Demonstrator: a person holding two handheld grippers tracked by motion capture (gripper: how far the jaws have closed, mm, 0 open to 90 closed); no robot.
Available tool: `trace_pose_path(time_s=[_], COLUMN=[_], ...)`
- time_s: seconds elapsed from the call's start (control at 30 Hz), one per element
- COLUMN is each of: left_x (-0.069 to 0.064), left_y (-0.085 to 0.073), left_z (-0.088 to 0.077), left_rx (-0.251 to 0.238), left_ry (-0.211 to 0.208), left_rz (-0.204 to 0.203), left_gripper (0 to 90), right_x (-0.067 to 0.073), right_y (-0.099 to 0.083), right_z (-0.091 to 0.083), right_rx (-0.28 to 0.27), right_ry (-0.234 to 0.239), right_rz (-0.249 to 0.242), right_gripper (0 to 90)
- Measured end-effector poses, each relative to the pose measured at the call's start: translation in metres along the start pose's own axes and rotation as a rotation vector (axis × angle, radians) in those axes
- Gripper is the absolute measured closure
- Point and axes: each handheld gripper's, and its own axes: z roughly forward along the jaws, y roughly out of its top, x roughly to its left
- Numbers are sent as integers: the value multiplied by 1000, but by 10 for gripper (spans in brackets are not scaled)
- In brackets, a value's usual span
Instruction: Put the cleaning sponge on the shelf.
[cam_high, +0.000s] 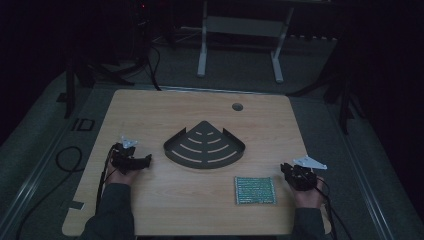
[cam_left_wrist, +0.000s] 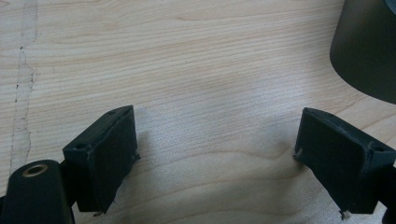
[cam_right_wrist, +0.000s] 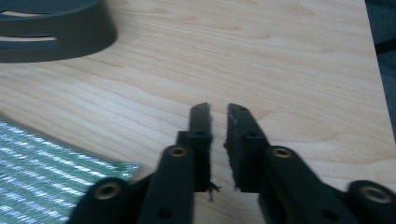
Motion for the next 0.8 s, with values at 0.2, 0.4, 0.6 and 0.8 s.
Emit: trace_pose_path(time_s=[0.2,0.4,0.6,0.8], left_x=[0,0,0,0], left_y=[0,0,0,0], left_z=[0,0,0,0], left_rx=[0,0,0,0], left_ry=[0,0,0,0], left_rz=[0,0,0,0], left_gripper=[131,131,130,130], right_x=[15,24,43,58], right_y=[5,6,7,3], right_z=[-11,-19,-24,-25], right_rx=[-24,-45,-60,-42], right_ry=[48,113,193,251], right_rz=[-46,-53,-92,-148], right_gripper=[897,897,897,896])
